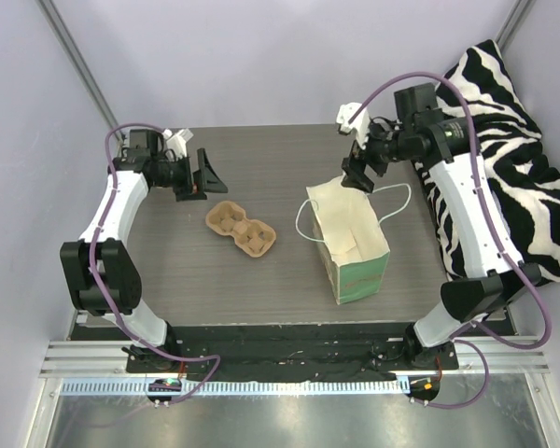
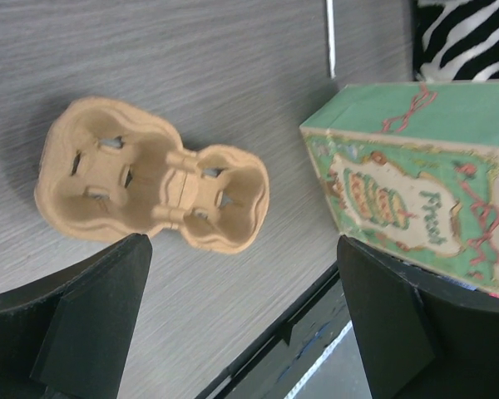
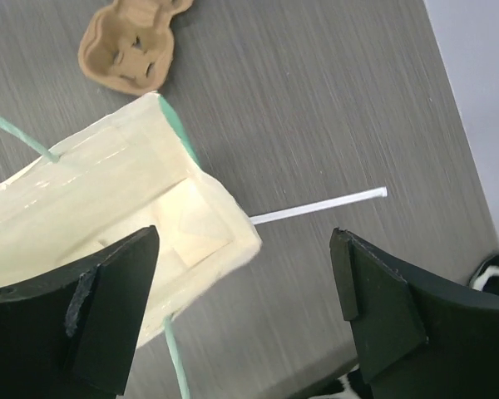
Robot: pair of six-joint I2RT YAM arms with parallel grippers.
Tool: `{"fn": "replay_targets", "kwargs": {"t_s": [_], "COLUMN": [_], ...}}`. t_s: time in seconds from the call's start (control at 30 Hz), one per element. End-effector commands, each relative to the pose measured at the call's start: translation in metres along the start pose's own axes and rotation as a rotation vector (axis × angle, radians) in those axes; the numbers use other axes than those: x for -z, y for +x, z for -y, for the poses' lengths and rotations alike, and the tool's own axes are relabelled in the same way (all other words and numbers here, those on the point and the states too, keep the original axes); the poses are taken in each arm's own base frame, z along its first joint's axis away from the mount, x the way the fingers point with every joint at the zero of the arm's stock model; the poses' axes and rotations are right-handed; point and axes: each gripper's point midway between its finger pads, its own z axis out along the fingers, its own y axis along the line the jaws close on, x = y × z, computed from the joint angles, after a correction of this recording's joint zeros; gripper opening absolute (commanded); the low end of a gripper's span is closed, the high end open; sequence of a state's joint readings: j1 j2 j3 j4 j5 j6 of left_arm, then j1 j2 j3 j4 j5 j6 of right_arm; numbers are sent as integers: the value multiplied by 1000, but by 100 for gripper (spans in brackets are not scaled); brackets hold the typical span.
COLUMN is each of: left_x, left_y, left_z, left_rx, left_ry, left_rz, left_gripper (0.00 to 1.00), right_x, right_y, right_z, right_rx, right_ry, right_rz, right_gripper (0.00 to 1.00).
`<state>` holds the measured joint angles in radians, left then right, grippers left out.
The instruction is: Pack the takeout coffee
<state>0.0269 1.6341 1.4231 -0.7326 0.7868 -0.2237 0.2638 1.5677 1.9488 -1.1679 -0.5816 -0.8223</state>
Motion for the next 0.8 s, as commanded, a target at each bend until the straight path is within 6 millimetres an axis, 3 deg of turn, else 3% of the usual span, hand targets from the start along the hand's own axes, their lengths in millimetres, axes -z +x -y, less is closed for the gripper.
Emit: {"fn": "replay_targets", "kwargs": {"t_s": [0.0, 0.13, 0.4, 0.5, 0.57, 0.7, 0.77], "left_x": [8, 9, 10, 13, 15, 18, 16], "left_y": [6, 12, 4, 1, 0, -3, 1], "left_z": [-5, -14, -40, -59, -70, -78, -78], "left_rx": [-76, -100, -96, -142, -171, -198, -231], "left_ry": [-30, -73, -225, -322, -372, -410, -387], "left_rz": [-30, -40, 24, 30, 28, 7, -43], "left_gripper": [100, 100, 100, 100, 100, 100, 100], "right_x": [-11, -23, -47, -52, -53, -52, -51], "right_y": [-15, -9, 20, 24, 21, 17, 14], "right_z": [-7, -12, -21, -19, -15, -17, -15], "right_rx": [235, 289, 396, 388, 372, 327, 306], "right_ry": [-78, -123, -185, -173, -160, -165, -151], "right_rz": [24, -2, -121, -139, -136, -136, -135], "right_gripper": [89, 81, 71, 59, 45, 9, 1]}}
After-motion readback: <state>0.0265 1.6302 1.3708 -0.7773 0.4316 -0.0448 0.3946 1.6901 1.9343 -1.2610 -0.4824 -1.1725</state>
